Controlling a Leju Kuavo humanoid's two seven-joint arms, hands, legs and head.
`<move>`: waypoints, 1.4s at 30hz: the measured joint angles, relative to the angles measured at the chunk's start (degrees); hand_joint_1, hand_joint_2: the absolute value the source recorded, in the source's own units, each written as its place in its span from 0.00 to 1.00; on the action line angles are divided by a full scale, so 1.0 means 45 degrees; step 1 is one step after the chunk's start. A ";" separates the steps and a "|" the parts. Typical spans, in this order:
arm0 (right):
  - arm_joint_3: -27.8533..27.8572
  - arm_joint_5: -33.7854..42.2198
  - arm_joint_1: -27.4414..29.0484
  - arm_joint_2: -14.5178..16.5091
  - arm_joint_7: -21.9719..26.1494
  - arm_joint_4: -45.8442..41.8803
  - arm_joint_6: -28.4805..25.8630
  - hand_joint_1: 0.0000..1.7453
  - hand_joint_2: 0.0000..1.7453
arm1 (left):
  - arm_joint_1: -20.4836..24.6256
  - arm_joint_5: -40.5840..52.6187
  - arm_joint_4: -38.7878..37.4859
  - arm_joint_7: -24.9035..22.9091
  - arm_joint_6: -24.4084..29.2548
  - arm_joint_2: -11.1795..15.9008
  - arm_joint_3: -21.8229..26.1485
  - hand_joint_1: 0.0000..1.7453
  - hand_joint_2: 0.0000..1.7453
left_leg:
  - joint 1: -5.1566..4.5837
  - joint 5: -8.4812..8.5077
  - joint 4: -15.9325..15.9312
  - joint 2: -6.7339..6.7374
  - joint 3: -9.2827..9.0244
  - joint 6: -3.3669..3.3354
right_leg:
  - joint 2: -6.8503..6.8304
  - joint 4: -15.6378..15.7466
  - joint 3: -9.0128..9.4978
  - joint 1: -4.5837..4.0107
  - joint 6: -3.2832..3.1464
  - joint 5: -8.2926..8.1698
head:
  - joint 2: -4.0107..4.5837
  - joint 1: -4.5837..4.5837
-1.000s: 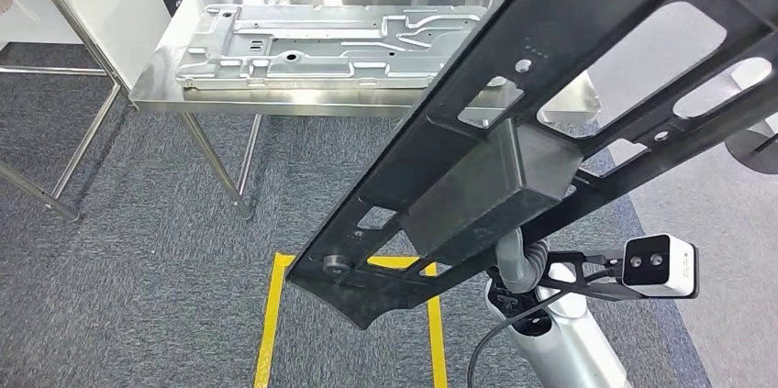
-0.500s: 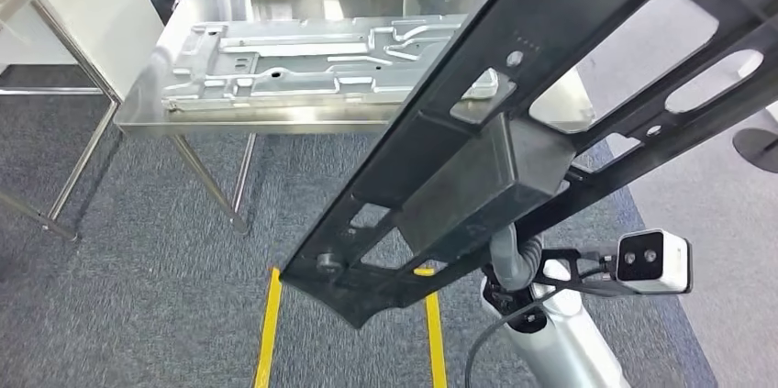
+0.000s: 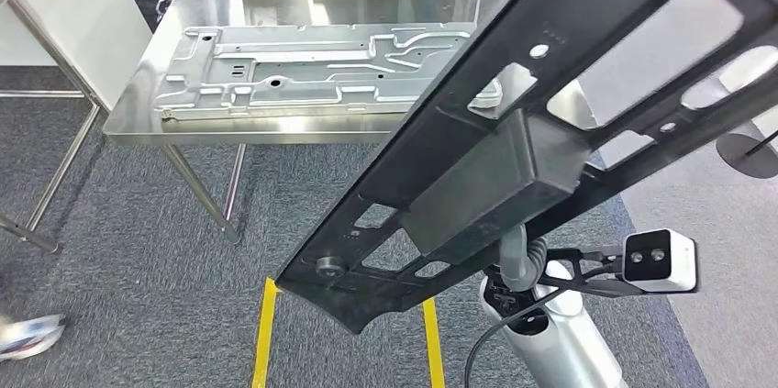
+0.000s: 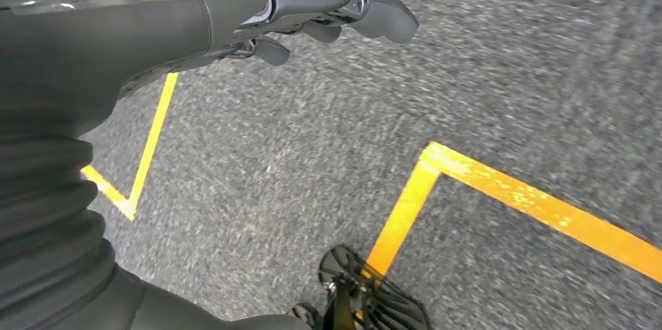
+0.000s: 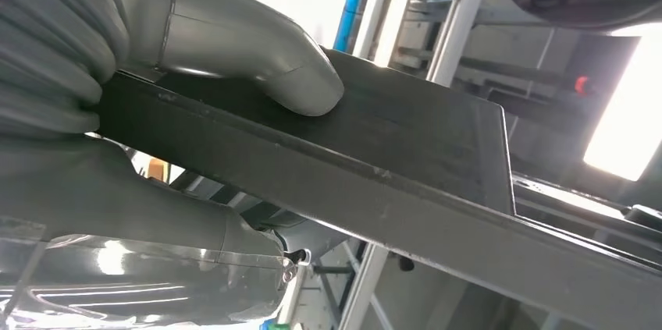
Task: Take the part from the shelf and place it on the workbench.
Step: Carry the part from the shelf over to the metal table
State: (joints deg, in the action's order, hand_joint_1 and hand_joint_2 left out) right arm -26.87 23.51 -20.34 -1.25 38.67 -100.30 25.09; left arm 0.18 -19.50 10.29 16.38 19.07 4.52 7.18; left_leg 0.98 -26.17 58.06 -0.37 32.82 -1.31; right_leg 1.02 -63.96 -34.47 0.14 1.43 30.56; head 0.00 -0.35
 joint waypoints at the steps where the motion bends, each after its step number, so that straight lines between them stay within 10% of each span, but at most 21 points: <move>1: 0.0001 -0.0060 0.0052 0.0000 -0.0028 -0.0004 -0.0049 1.00 1.00 | -0.0002 0.0018 -0.0001 0.0015 -0.0006 0.0000 0.0002 0.00 1.00 | -0.0008 -0.0056 -0.0003 0.0024 -0.0043 -0.0041 | -0.0056 -0.0908 -0.0535 0.0015 0.0038 0.0342 | 0.0000 0.0022; 4: 0.0000 -0.0272 0.0252 0.0000 -0.0141 0.0005 -0.0194 1.00 1.00 | -0.0007 0.0025 -0.0001 0.0034 -0.0021 0.0000 0.0013 0.00 1.00 | -0.0047 -0.0251 0.0000 0.0045 -0.0228 -0.0060 | -0.0097 -0.2231 -0.1601 0.0046 0.0050 0.0334 | 0.0000 0.0024; 8: 0.0002 -0.0494 0.0280 0.0001 -0.0308 0.0017 -0.0475 1.00 1.00 | -0.0002 0.0032 -0.0001 0.0026 -0.0059 -0.0041 0.0032 0.00 1.00 | -0.0118 -0.0551 -0.0025 0.0047 -0.0599 0.0034 | -0.0235 0.0837 -0.0455 -0.0130 -0.0316 -0.1463 | 0.0001 0.0009; 15: 0.0030 -0.0583 0.0285 0.0006 -0.0365 0.0029 -0.0647 1.00 1.00 | 0.0014 0.0035 -0.0002 0.0000 -0.0080 -0.0077 0.0062 0.00 1.00 | -0.0110 -0.0693 -0.0133 0.0078 -0.0706 0.0227 | -0.0296 0.1475 -0.0187 -0.0230 -0.0457 -0.1467 | 0.0000 0.0011; 19: 0.0093 -0.1232 0.0364 0.0078 -0.0733 0.0082 -0.0958 1.00 1.00 | 0.0009 0.0040 0.0006 -0.0015 -0.0098 -0.0069 0.0120 0.00 1.00 | -0.0070 -0.2022 0.3374 0.0109 0.1198 0.0535 | -0.0212 0.1920 0.0598 -0.0061 -0.0632 -0.1195 | 0.0000 -0.0021; 21: 0.0091 -0.1417 0.0401 0.0080 -0.0919 0.0164 -0.1100 1.00 1.00 | -0.0023 0.0041 0.0006 -0.0011 -0.0120 -0.0068 0.0147 0.00 1.00 | -0.0049 -0.1392 0.3216 0.0111 0.1466 0.0570 | -0.0158 0.1895 0.0832 -0.0053 -0.0602 -0.0994 | 0.0000 -0.0024; 24: 0.0090 -0.1617 0.0417 0.0118 -0.1170 0.0302 -0.1360 1.00 1.00 | -0.0061 0.0069 0.0005 -0.0013 -0.0142 -0.0052 0.0197 0.00 1.00 | -0.0057 0.0214 0.0638 0.0102 0.0537 0.0503 | -0.0107 0.1832 0.1221 -0.0047 -0.0454 -0.0625 | 0.0000 -0.0021; 28: 0.0104 -0.1874 0.0432 0.0179 -0.1333 0.0491 -0.1770 1.00 1.00 | -0.0010 0.0180 0.0006 -0.0021 -0.0180 -0.0053 0.0240 0.00 1.00 | -0.0108 0.0273 -0.0115 0.0064 0.0154 0.0142 | -0.0080 0.1720 0.1373 -0.0084 -0.0165 -0.0441 | 0.0001 -0.0011; 31: 0.0249 -0.1840 0.0451 0.0097 -0.1382 0.0369 -0.1706 1.00 1.00 | -0.0020 0.0250 0.0006 -0.0018 -0.0214 -0.0050 0.0274 0.00 1.00 | -0.0074 0.0142 -0.0155 0.0066 -0.0065 -0.0076 | -0.0113 0.0532 0.0787 -0.0028 0.0044 -0.0082 | 0.0001 0.0024; 35: 0.0790 -0.1354 0.0678 -0.0185 -0.2166 -0.0318 -0.1394 1.00 1.00 | -0.0072 0.0301 0.0006 -0.0015 -0.0216 -0.0053 0.0310 0.00 1.00 | -0.0098 -0.0170 -0.0157 0.0053 -0.0357 -0.0155 | -0.0136 -0.2173 -0.1219 0.0025 0.0147 0.0812 | 0.0000 0.0057; 39: 0.1286 -0.2065 0.0830 -0.0251 -0.2550 -0.0786 -0.1383 1.00 1.00 | -0.0084 0.0445 0.0005 -0.0061 -0.0244 -0.0068 0.0311 0.00 1.00 | -0.0171 -0.0632 -0.0179 0.0042 -0.0949 -0.0073 | -0.0191 0.0472 -0.0697 -0.0122 -0.0234 -0.1119 | 0.0000 0.0049; 42: 0.1420 -0.2579 0.1006 -0.0275 -0.2429 -0.1021 -0.1536 1.00 1.00 | 0.0020 0.0535 0.0002 -0.0113 -0.0273 -0.0083 0.0308 0.00 1.00 | -0.0200 -0.0810 -0.0252 0.0032 -0.1238 0.0123 | -0.0213 0.1498 -0.0343 -0.0238 -0.0458 -0.1525 | 0.0000 0.0019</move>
State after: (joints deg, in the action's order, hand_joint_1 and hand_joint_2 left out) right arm -20.48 11.90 -15.82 -2.49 27.74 -104.89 18.17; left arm 0.27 -17.09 10.30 15.87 17.84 4.15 8.57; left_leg 0.08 -29.82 56.92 -0.22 27.25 -0.76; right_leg 0.06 -57.22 -36.01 -0.93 -0.63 23.70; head 0.00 -0.27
